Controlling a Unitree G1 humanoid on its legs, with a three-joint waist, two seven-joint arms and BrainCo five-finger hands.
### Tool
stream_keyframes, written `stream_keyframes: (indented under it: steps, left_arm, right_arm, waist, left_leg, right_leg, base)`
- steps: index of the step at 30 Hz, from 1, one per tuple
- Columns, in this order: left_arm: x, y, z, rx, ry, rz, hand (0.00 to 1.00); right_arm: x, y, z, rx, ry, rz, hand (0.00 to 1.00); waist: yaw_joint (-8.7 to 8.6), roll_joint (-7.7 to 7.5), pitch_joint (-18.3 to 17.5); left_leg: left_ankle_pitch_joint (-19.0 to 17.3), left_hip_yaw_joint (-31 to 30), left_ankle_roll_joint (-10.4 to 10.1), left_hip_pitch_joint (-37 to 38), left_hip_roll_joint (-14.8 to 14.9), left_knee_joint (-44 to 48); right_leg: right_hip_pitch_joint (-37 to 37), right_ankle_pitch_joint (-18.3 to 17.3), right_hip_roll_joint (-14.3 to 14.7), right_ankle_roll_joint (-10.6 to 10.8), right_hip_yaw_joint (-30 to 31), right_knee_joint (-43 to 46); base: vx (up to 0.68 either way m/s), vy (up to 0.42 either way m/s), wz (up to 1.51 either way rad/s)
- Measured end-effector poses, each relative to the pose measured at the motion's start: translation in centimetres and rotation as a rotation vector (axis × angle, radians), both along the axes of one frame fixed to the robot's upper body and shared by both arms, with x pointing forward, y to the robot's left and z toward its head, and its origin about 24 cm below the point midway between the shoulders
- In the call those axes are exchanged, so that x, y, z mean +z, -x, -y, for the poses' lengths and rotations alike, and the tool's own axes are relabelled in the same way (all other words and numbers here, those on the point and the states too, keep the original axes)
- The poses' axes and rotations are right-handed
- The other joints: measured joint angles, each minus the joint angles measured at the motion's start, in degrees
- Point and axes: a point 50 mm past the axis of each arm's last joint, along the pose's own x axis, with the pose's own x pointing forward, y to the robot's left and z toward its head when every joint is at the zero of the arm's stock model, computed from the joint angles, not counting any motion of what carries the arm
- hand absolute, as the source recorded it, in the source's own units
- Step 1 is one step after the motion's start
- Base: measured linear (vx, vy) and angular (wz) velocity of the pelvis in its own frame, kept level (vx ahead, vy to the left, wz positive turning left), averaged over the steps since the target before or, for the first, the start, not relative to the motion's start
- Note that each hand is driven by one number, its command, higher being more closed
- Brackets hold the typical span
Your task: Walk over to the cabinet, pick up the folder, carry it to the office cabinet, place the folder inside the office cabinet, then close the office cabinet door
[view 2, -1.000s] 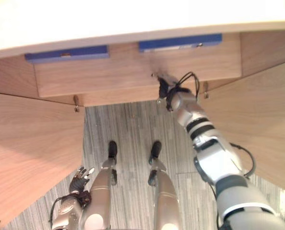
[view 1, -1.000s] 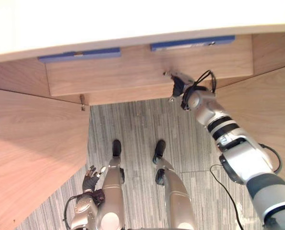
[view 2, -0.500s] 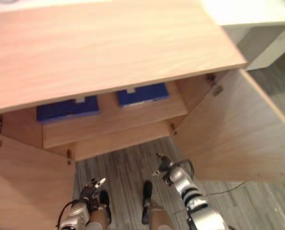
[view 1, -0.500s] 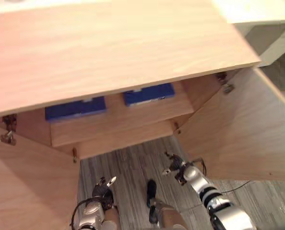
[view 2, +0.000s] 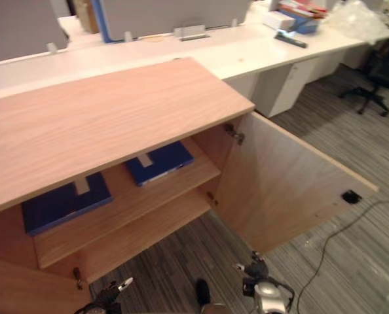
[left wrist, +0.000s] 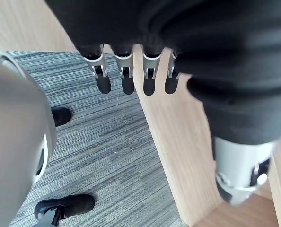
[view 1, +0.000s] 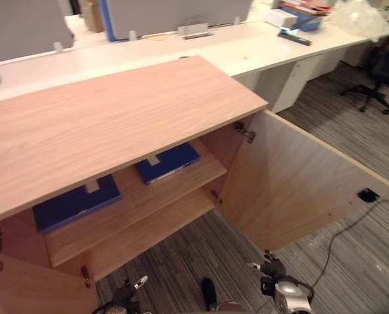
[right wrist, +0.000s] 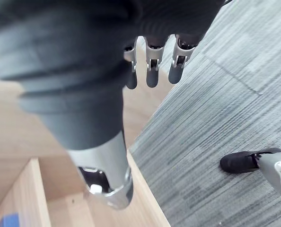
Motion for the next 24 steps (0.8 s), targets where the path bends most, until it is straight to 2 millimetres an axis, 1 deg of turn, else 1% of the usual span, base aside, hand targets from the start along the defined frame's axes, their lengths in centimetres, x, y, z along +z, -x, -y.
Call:
stream_keyframes:
  steps: [1,2,4,6,7,9,10,11,12,13,14,15,16,17,18,19,20,21,22,24]
  left_arm:
    - [0.0,-0.1,0.3,0.003,0.007,0.004,0.0]
    - [0.0,-0.2,0.5,0.003,0.012,0.007,0.0]
    - [0.0,-0.4,1.0,0.002,0.025,0.014,0.0]
    - [-0.1,-0.8,1.9,0.0,0.047,0.026,0.0]
    - [0.0,-1.1,2.4,-0.003,0.06,0.032,0.0]
    - [-0.1,-1.2,3.3,-0.007,0.08,0.037,0.0]
    - [-0.1,-1.3,3.8,-0.008,0.093,0.041,0.0]
    - [-0.1,-1.4,4.5,-0.012,0.108,0.044,0.0]
    - [0.0,-1.5,4.7,-0.018,0.112,0.051,0.0]
    - [0.0,-1.5,4.8,-0.019,0.112,0.051,0.0]
    - [0.0,-1.6,4.8,-0.022,0.114,0.052,0.0]
    - [-0.1,-1.4,5.0,-0.017,0.12,0.048,0.0]
    - [-0.1,-1.3,5.0,-0.017,0.121,0.045,0.0]
    - [-0.1,-1.5,5.0,-0.018,0.119,0.049,0.0]
    - [-0.1,-1.4,4.9,-0.017,0.117,0.046,0.0]
    - [-0.1,-1.2,4.9,-0.016,0.118,0.04,0.0]
    - [-0.2,-1.0,4.9,-0.016,0.118,0.034,0.0]
    - [-0.2,-1.0,4.8,-0.014,0.118,0.032,0.0]
    - [-0.3,-0.8,4.7,-0.012,0.114,0.026,0.0]
    - [-0.3,-0.5,3.8,-0.007,0.096,0.014,0.0]
  right_arm:
    - [-0.1,0.7,0.4,-0.038,0.009,-0.01,0.0]
    - [-0.1,1.0,0.7,-0.066,0.01,-0.009,0.0]
    - [0.0,1.5,1.3,-0.16,0.004,0.004,0.0]
    - [0.5,1.6,2.2,-0.268,0.014,0.043,0.0]
    - [0.9,1.5,2.7,-0.329,0.013,0.073,0.0]
    - [1.3,1.3,3.1,-0.411,0.003,0.113,0.0]
    - [1.4,1.2,3.3,-0.44,-0.004,0.126,0.0]
    - [1.6,1.3,3.4,-0.48,-0.006,0.137,0.0]
    - [1.7,1.3,3.3,-0.529,-0.017,0.151,0.0]
    - [1.8,1.2,3.3,-0.539,-0.016,0.16,0.0]
    - [2.3,1.0,3.7,-0.561,-0.004,0.186,0.0]
    - [2.9,0.7,4.3,-0.584,0.012,0.222,0.0]
    - [3.3,0.5,4.5,-0.591,0.017,0.244,0.0]
    - [4.0,0.0,5.0,-0.602,0.036,0.28,0.0]
    - [4.5,-0.3,5.4,-0.612,0.047,0.303,0.0]
    - [4.9,-0.5,5.9,-0.64,0.057,0.323,0.0]
    - [5.3,-0.3,6.9,-0.692,0.08,0.337,0.0]
    - [5.4,-0.1,7.4,-0.715,0.094,0.341,0.0]
    - [5.7,0.0,8.2,-0.745,0.112,0.35,0.0]
    - [6.3,-0.8,8.9,-0.761,0.116,0.376,0.0]
  waist:
    - [-0.14,0.21,-0.1]
    - [-0.34,0.34,-0.1]
    - [-0.86,0.74,-0.3]
    - [-0.93,1.39,-0.3]
    - [-0.87,1.84,-0.1]
    - [-0.73,2.61,-0.2]
    - [-0.79,3.29,0.0]
    - [-0.83,3.78,0.2]
    - [-0.79,3.44,0.0]
    - [-0.83,2.96,0.0]
    - [-1.16,2.81,0.0]
    - [-0.94,3.37,-0.6]
    - [-1.0,3.48,-0.7]
    - [-1.27,3.35,-0.7]
    - [-1.22,3.35,-0.7]
    - [-1.07,3.29,-0.7]
    - [-1.21,3.28,-0.7]
    - [-1.34,3.4,-0.6]
    - [-1.7,3.48,-0.6]
    - [-1.94,3.58,-0.6]
  left_leg:
    - [-0.7,1.3,0.1,0.4,0.1,0.5]
    - [-1.1,2.0,0.2,0.8,0.1,0.8]
    - [-1.4,4.1,0.4,1.3,0.2,0.9]
    - [-1.9,6.8,0.5,2.4,0.2,0.8]
    - [-2.2,8.2,0.4,3.2,0.4,0.8]
    - [-2.5,10.5,0.1,4.3,1.2,1.1]
    - [-2.6,11.3,0.0,4.8,2.1,1.2]
    - [-2.6,11.9,0.0,5.4,3.1,1.2]
    - [-3.2,12.7,-0.7,5.9,3.8,2.0]
    - [-3.7,12.9,-1.2,6.2,3.9,2.9]
    - [-5.2,13.0,-2.2,7.0,4.8,4.9]
    - [-5.4,13.5,-2.5,7.0,6.0,5.2]
    - [-5.3,13.8,-2.7,6.9,6.1,4.9]
    - [-4.9,14.5,-3.3,6.9,6.2,4.3]
    - [-4.3,15.2,-3.4,6.9,6.3,3.4]
    - [-3.9,15.7,-3.6,7.0,6.1,2.6]
    - [-2.9,15.8,-3.9,7.2,5.8,1.4]
    - [-2.3,15.8,-4.0,7.4,5.6,0.6]
    - [-1.7,15.7,-4.2,7.9,5.5,-0.4]
    - [-1.3,14.1,-3.6,8.1,5.7,-0.9]
  right_leg:
    - [0.0,0.1,0.2,-0.1,1.0,0.1]
    - [0.0,0.1,0.2,-0.2,1.5,0.1]
    - [-0.1,-0.3,0.2,-1.2,2.6,0.0]
    - [-0.3,-0.5,0.1,-2.5,2.1,0.1]
    - [-0.4,-0.4,0.1,-3.5,1.2,0.3]
    - [-1.1,-1.9,-0.5,-6.2,-4.1,1.3]
    - [-1.4,-4.2,-1.4,-9.3,-9.5,2.8]
    - [-1.7,-6.4,-2.6,-11.0,-17.0,5.0]
    - [-3.2,-6.5,-5.0,-10.9,-21.9,9.5]
    - [-3.6,-6.2,-5.9,-10.5,-23.6,11.4]
    - [-3.2,-4.7,-5.9,-7.1,-24.4,13.0]
    - [-3.2,-4.3,-4.6,-6.5,-24.2,12.4]
    - [-3.2,-4.0,-4.2,-6.2,-24.1,11.8]
    - [-3.2,-3.2,-3.4,-4.9,-23.6,9.7]
    - [-3.0,-2.8,-2.7,-4.6,-23.4,8.0]
    - [-3.1,-3.1,-2.4,-5.0,-23.5,6.8]
    - [-3.2,-3.3,-2.5,-4.9,-24.7,6.5]
    - [-3.2,-3.3,-2.4,-4.9,-24.9,6.5]
    - [-3.2,-3.3,-1.9,-4.9,-25.0,6.6]
    - [-3.3,-3.8,-1.1,-4.4,-24.6,6.1]
  base:
    - [-0.03,0.069,-0.59]
    - [-0.04,0.062,-0.54]
    - [-0.04,0.048,-0.46]
    - [-0.04,0.035,-0.56]
    - [-0.02,0.036,-0.68]
    - [-0.01,0.032,-0.61]
    - [0.01,0.059,-0.42]
    - [0.03,0.085,-0.39]
    - [0.04,0.089,-0.29]
    - [0.05,0.061,-0.3]
    - [0.12,-0.023,-0.32]
    - [0.13,-0.056,-0.31]
    - [0.12,-0.08,-0.35]
    - [0.05,-0.06,-0.31]
    - [0.04,-0.074,-0.33]
    - [0.05,-0.084,-0.2]
    - [0.04,-0.06,-0.07]
    - [0.07,-0.048,0.02]
    - [0.08,-0.056,-0.01]
    - [0.07,-0.065,-0.2]
